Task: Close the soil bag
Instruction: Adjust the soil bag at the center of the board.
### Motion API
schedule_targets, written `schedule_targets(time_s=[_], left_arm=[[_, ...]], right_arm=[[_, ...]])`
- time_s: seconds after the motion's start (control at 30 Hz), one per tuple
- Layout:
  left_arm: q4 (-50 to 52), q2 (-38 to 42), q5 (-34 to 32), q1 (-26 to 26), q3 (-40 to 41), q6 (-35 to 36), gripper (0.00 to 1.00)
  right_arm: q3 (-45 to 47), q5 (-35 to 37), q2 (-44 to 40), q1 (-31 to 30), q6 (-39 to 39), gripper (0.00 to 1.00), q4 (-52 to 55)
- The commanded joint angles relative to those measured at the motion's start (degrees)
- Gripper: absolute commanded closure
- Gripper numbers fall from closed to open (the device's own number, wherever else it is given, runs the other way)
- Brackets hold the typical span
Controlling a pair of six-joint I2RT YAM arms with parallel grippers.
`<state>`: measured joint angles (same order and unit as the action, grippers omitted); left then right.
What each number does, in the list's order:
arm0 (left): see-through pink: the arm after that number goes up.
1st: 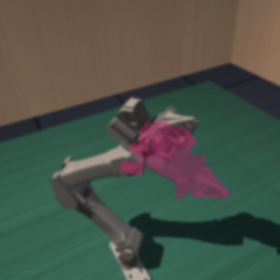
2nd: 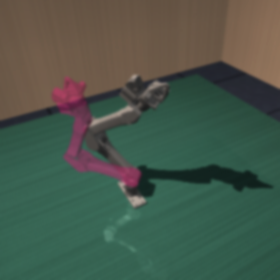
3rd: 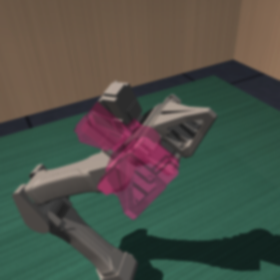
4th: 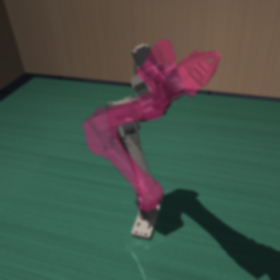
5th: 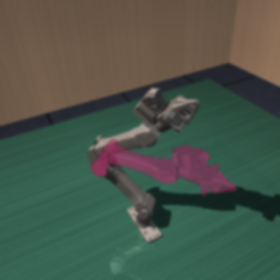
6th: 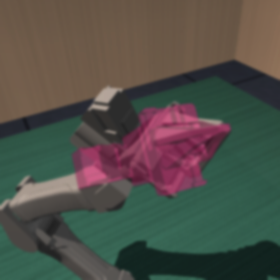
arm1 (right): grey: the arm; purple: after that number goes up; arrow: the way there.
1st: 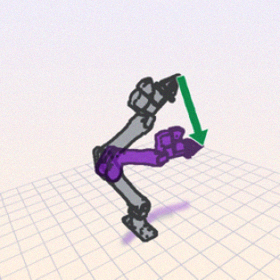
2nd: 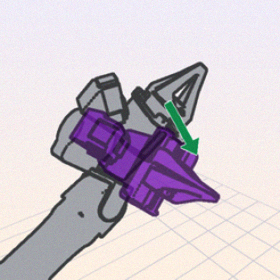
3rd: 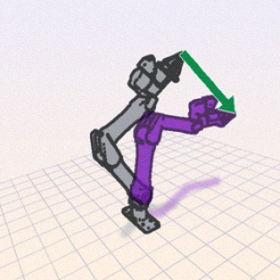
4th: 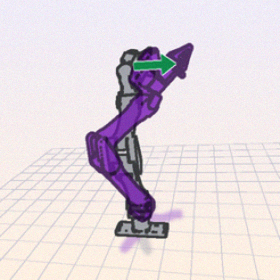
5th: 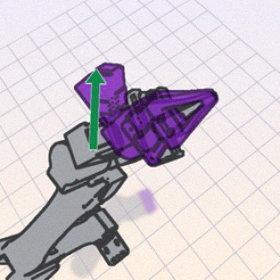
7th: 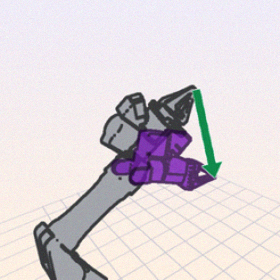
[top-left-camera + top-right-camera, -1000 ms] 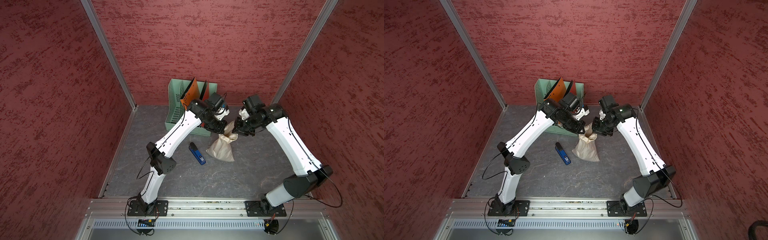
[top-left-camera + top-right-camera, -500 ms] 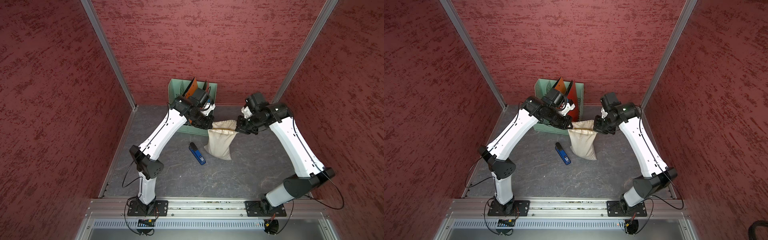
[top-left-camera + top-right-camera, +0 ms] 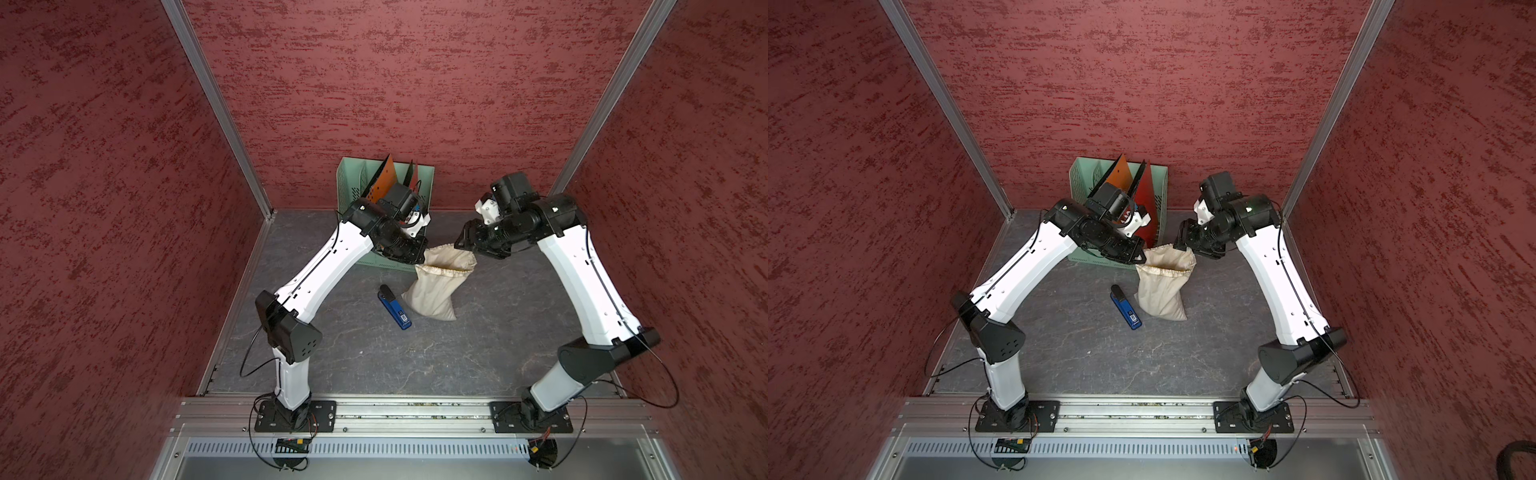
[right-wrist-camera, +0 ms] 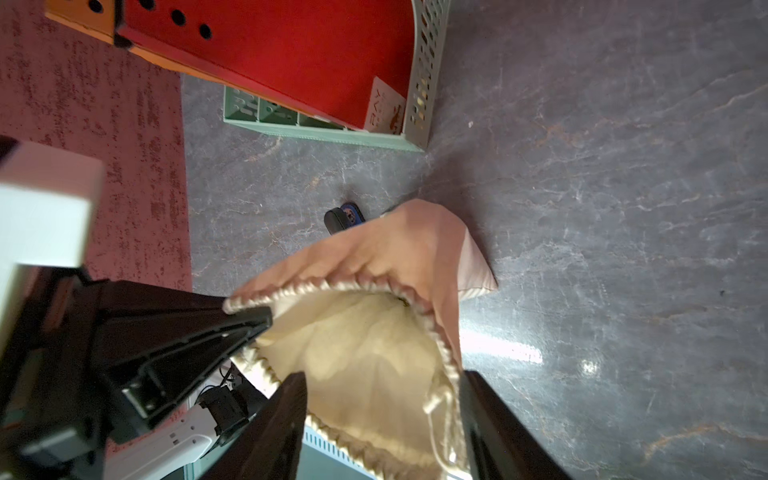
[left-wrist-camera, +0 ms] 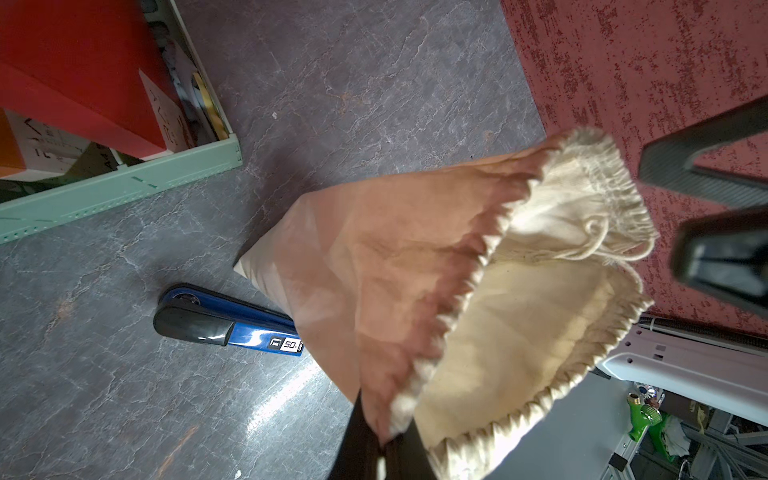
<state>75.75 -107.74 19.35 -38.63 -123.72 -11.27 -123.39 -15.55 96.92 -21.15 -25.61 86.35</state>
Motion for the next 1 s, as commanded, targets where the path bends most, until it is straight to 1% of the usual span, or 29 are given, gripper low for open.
schedule_targets(time_s=[0.0,0.13,0.3,0.4,0.5,0.57,0.6,0.7,0.77,0.83,0.97], left_arm=[[-0.65,2.25,0.22,-0.22,-0.27,0.59,0.98],[-0.35,2.78,-0.60,-0.22,-0.22,0.46,0.97],[-0.41,2.68,-0.75,-0.06,0.13,0.24,0.97],[-0.44,2.48,-0.87,-0.05,-0.07,0.15,0.97],[-0.26,2.29,-1.04,0.12,-0.50,0.19,0.94],[-0.33,2.30,-1.06,0.40,-0.63,0.15,0.93],[-0.40,2.28,-0.98,0.44,-0.83,0.11,0.93],[-0.40,2.20,-0.76,0.53,-1.16,0.11,0.93],[-0.25,2.04,-0.57,0.57,-1.16,0.11,0.93],[-0.17,1.86,-0.25,0.51,-1.13,0.11,0.93],[-0.33,1.91,-0.35,0.53,-1.30,0.02,0.93]], right_arm=[[-5.27,2.39,5.79,0.23,4.89,0.34,8.52],[-10.40,4.51,9.44,0.31,7.65,0.33,12.82],[-10.64,2.68,10.92,0.36,8.49,0.36,13.44],[-9.70,2.64,10.97,0.36,9.23,0.42,13.83],[-9.15,2.12,10.39,0.32,9.60,0.49,13.81],[-9.09,1.64,9.63,0.33,9.24,0.51,13.60],[-9.00,1.58,9.11,0.32,9.08,0.48,13.51],[-8.37,1.94,7.46,0.32,8.20,0.33,13.14],[-7.68,1.60,5.76,0.37,7.74,0.26,12.17],[-6.90,0.61,4.29,0.36,7.42,0.24,11.23],[-4.01,-0.62,2.93,0.32,7.79,0.23,11.14]])
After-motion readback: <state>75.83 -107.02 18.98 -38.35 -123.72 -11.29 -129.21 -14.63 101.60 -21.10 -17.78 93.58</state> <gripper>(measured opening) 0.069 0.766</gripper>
